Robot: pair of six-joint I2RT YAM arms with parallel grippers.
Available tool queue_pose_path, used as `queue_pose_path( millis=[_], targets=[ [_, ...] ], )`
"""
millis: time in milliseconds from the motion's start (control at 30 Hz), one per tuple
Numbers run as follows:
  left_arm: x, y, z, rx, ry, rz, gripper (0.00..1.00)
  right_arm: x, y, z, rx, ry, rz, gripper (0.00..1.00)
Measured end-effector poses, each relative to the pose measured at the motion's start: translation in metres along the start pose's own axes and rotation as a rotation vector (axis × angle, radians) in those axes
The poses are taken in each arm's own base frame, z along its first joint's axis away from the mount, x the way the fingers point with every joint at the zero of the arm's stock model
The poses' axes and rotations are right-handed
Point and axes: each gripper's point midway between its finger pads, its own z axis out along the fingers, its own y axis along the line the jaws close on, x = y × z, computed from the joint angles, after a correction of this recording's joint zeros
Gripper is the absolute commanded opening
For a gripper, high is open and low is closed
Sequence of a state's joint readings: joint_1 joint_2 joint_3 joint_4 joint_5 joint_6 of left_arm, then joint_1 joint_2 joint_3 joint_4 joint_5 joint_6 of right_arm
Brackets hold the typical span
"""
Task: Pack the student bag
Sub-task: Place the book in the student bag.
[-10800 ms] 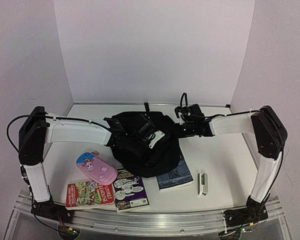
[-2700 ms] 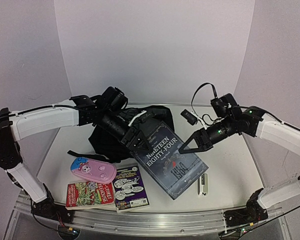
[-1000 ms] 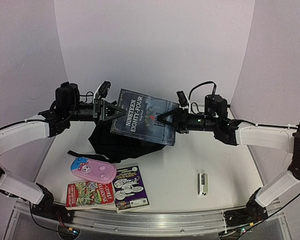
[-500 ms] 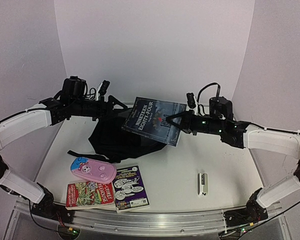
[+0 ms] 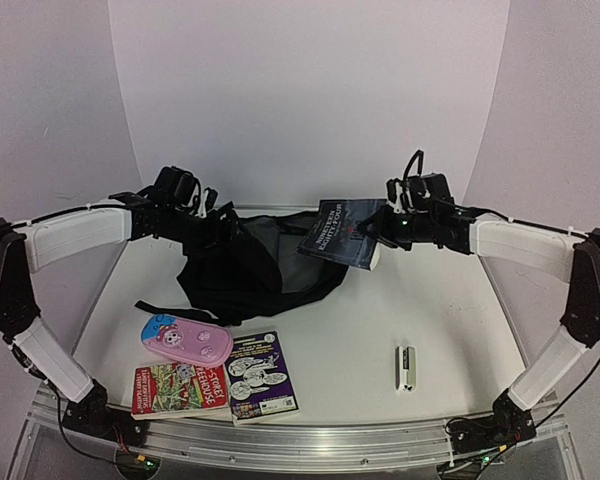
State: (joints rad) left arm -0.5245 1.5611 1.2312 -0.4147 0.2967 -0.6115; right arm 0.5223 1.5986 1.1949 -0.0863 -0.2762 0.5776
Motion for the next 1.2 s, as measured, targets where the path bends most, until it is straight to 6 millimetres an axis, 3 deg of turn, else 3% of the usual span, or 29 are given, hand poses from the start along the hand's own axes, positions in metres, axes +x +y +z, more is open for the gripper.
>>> queue_pose_path(
  millis=[167, 367, 433, 500, 633, 700, 933, 1200],
  targets=[
    [-0.012, 0.024, 0.035, -0.039, 0.046, -0.077, 1.0, 0.002, -0.009, 0.023, 0.04, 0.045, -0.022, 0.0],
    [-0.036, 0.066, 0.062, -0.084, 0.046, -0.202, 0.99, 0.014, -0.012, 0.033, 0.045, 0.108, -0.032, 0.0],
    [-0.039, 0.073, 0.07, -0.079, 0.051, -0.229, 0.91, 0.015, -0.011, 0.033, 0.04, 0.124, -0.036, 0.0],
    [-0.04, 0.074, 0.08, -0.057, 0.058, -0.243, 0.73, 0.015, -0.009, 0.034, 0.035, 0.132, -0.041, 0.0],
    [-0.044, 0.069, 0.094, 0.005, 0.056, -0.264, 0.18, 0.014, -0.007, 0.039, 0.027, 0.141, -0.036, 0.0],
    [-0.049, 0.064, 0.095, 0.039, 0.042, -0.261, 0.05, 0.016, -0.01, 0.044, 0.032, 0.151, -0.022, 0.0],
    [-0.067, 0.031, 0.078, 0.181, -0.004, -0.148, 0.0, 0.033, -0.018, 0.068, 0.032, 0.217, 0.049, 0.0],
    [-0.077, -0.038, 0.021, 0.426, -0.024, 0.061, 0.0, 0.046, -0.007, 0.083, -0.058, 0.278, 0.151, 0.0]
  ],
)
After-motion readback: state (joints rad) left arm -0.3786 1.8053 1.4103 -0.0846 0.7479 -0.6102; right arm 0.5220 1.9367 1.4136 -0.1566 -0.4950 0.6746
